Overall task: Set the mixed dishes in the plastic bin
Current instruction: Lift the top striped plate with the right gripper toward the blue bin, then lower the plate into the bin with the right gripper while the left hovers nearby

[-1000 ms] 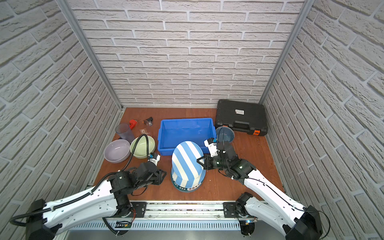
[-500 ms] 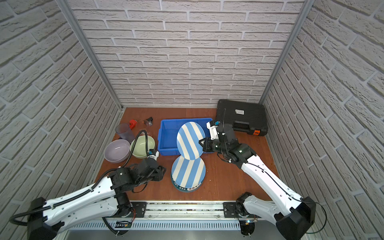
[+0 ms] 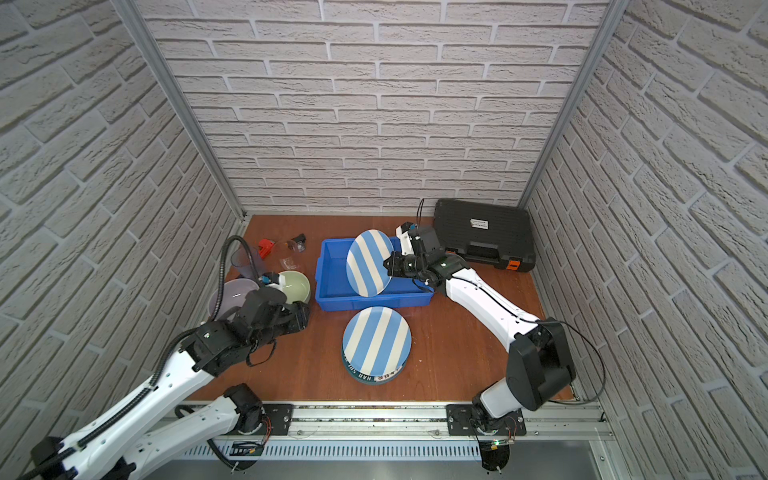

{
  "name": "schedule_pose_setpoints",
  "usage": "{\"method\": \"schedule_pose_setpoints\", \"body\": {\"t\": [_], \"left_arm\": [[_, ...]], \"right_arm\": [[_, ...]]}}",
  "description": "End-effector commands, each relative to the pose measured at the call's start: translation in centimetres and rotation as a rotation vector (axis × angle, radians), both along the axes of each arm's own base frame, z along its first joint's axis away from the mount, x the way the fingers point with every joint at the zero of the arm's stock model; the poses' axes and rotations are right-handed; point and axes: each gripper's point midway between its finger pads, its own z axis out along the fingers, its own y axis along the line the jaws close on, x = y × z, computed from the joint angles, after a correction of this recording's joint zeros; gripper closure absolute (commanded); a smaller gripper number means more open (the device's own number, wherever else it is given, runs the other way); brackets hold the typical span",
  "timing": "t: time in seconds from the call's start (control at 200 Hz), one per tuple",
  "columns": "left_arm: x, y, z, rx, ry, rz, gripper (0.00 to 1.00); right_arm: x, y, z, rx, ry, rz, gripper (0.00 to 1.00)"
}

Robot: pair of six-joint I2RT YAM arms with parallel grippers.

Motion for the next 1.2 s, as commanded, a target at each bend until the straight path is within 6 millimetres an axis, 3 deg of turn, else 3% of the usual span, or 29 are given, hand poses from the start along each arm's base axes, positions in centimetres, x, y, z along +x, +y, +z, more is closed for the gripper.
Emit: {"method": "schedule_pose_setpoints", "body": {"t": [0.0, 0.265, 0.53, 0.685, 0.86, 1.17, 1.195], "left_arm": [[1.5, -0.2, 0.6, 0.004, 0.006, -0.053, 0.43], [6.2, -0.6, -0.8, 0.007, 0.058, -0.086, 0.52], [8.9, -1.0, -3.1, 0.071, 0.110, -0.122, 0.59], [9.6, -1.3, -4.9, 0.087, 0.153, -0.129, 0.68], [10.2, -1.7, -7.1, 0.093, 0.212, -0.139, 0.71], [10.5, -2.1, -8.3, 0.107, 0.241, -0.159, 0.72], [10.5, -2.2, -8.4, 0.106, 0.245, -0.162, 0.72]], "right_arm": [[2.3, 2.2, 3.0, 0.114, -0.099, 0.032, 0.94], [4.6, 4.4, -1.5, 0.129, 0.003, 0.054, 0.94], [5.4, 5.6, -4.5, 0.163, 0.071, 0.061, 0.94], [5.5, 6.0, -6.0, 0.168, 0.104, 0.067, 0.94], [5.4, 6.2, -7.4, 0.164, 0.134, 0.072, 0.94], [5.2, 6.2, -9.1, 0.150, 0.173, 0.070, 0.93], [5.2, 6.1, -10.7, 0.139, 0.202, 0.064, 0.92]]}}
